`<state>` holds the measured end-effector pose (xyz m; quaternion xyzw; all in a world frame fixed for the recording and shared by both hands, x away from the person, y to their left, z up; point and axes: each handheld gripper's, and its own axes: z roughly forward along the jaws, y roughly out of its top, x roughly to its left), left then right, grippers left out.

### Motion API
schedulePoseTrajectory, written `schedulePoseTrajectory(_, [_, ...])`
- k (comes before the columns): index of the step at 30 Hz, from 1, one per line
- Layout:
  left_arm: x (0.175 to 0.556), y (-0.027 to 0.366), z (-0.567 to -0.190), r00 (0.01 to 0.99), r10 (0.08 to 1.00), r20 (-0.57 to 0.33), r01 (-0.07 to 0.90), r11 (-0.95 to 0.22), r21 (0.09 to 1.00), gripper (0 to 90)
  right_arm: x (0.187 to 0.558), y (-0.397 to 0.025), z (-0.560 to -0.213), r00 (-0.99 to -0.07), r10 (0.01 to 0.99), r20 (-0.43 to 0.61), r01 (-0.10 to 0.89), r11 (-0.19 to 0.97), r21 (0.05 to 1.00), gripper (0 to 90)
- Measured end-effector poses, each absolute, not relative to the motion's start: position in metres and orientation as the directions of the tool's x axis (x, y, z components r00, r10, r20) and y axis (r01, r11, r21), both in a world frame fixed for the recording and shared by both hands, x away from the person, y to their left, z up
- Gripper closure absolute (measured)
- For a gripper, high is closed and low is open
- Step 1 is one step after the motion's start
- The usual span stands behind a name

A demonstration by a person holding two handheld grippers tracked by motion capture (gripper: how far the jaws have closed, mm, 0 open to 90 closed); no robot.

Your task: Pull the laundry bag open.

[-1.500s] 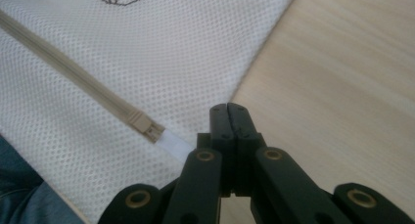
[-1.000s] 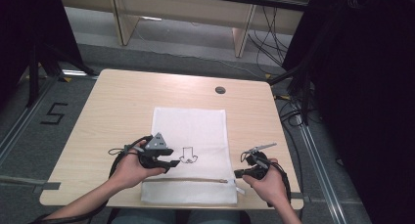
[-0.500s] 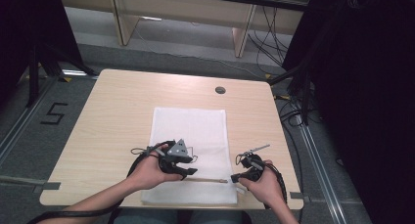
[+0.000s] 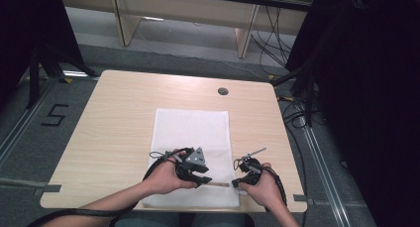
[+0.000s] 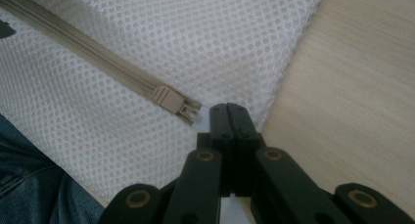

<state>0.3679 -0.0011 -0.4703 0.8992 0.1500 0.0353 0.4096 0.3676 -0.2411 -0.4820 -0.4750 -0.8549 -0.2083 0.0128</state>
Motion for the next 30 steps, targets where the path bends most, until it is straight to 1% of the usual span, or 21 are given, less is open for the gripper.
schedulePoseTrajectory(3, [0.366, -0.005, -0.471, 0.954, 0.293, -0.063, 0.239, -0.616, 0.751, 62.1, 0.367, -0.241, -0.482, -0.56, 0.8, 0.215, 0.809, 0.472, 0.351, 90.0])
schedulePoseTrajectory(4, [0.367, -0.006, -0.471, 0.957, 0.285, -0.051, 0.225, -0.624, 0.748, 62.4, 0.365, -0.239, -0.481, -0.55, 0.81, 0.203, 0.814, 0.466, 0.346, 90.0])
schedulePoseTrajectory(6, [0.367, -0.007, -0.471, 0.959, 0.281, -0.045, 0.219, -0.629, 0.746, 63.2, 0.366, -0.239, -0.482, -0.566, 0.801, 0.194, 0.804, 0.484, 0.346, 90.0])
schedulePoseTrajectory(7, [0.368, -0.008, -0.471, 0.96, 0.275, -0.046, 0.216, -0.629, 0.747, 63.7, 0.366, -0.239, -0.481, -0.566, 0.8, 0.196, 0.804, 0.485, 0.343, 90.0])
schedulePoseTrajectory(8, [0.367, -0.01, -0.472, 0.957, 0.282, -0.063, 0.232, -0.619, 0.751, 64.0, 0.365, -0.238, -0.48, -0.541, 0.817, 0.2, 0.823, 0.465, 0.327, 90.0])
schedulePoseTrajectory(9, [0.368, -0.011, -0.472, 0.958, 0.28, -0.063, 0.231, -0.622, 0.749, 64.1, 0.366, -0.239, -0.481, -0.555, 0.806, 0.203, 0.813, 0.475, 0.336, 90.0])
schedulePoseTrajectory(11, [0.368, -0.012, -0.474, 0.959, 0.275, -0.071, 0.234, -0.621, 0.748, 64.7, 0.366, -0.239, -0.481, -0.539, 0.814, 0.215, 0.825, 0.46, 0.328, 90.0])
schedulePoseTrajectory(13, [0.368, -0.014, -0.476, 0.958, 0.275, -0.081, 0.242, -0.624, 0.743, 65.3, 0.367, -0.24, -0.481, -0.545, 0.811, 0.214, 0.821, 0.465, 0.331, 90.0])
schedulePoseTrajectory(15, [0.367, -0.016, -0.477, 0.959, 0.271, -0.081, 0.24, -0.629, 0.739, 65.9, 0.367, -0.24, -0.482, -0.555, 0.805, 0.21, 0.814, 0.473, 0.339, 90.0])
schedulePoseTrajectory(17, [0.367, -0.02, -0.478, 0.963, 0.261, -0.074, 0.229, -0.64, 0.733, 66.2, 0.366, -0.239, -0.481, -0.545, 0.808, 0.223, 0.822, 0.463, 0.332, 90.0])
schedulePoseTrajectory(19, [0.366, -0.025, -0.478, 0.966, 0.252, -0.067, 0.219, -0.646, 0.732, 66.6, 0.367, -0.24, -0.481, -0.56, 0.801, 0.213, 0.811, 0.477, 0.339, 90.0])
schedulePoseTrajectory(21, [0.365, -0.029, -0.479, 0.966, 0.248, -0.077, 0.224, -0.645, 0.731, 67.0, 0.366, -0.239, -0.481, -0.545, 0.81, 0.217, 0.822, 0.466, 0.326, 90.0])
schedulePoseTrajectory(22, [0.365, -0.03, -0.479, 0.969, 0.239, -0.071, 0.213, -0.646, 0.733, 67.3, 0.367, -0.24, -0.481, -0.555, 0.804, 0.212, 0.814, 0.473, 0.338, 90.0])
schedulePoseTrajectory(26, [0.366, -0.033, -0.479, 0.968, 0.241, -0.072, 0.217, -0.655, 0.724, 68.3, 0.368, -0.241, -0.482, -0.565, 0.797, 0.215, 0.808, 0.48, 0.343, 90.0])
schedulePoseTrajectory(27, [0.366, -0.035, -0.48, 0.968, 0.238, -0.076, 0.218, -0.653, 0.725, 68.6, 0.368, -0.241, -0.482, -0.561, 0.799, 0.217, 0.811, 0.478, 0.338, 90.0])
schedulePoseTrajectory(28, [0.367, -0.038, -0.48, 0.973, 0.224, -0.061, 0.197, -0.66, 0.725, 69.9, 0.368, -0.241, -0.481, -0.556, 0.801, 0.223, 0.815, 0.474, 0.332, 90.0])
schedulePoseTrajectory(30, [0.367, -0.04, -0.48, 0.972, 0.227, -0.068, 0.204, -0.659, 0.724, 70.5, 0.368, -0.241, -0.482, -0.554, 0.802, 0.223, 0.817, 0.473, 0.331, 90.0])
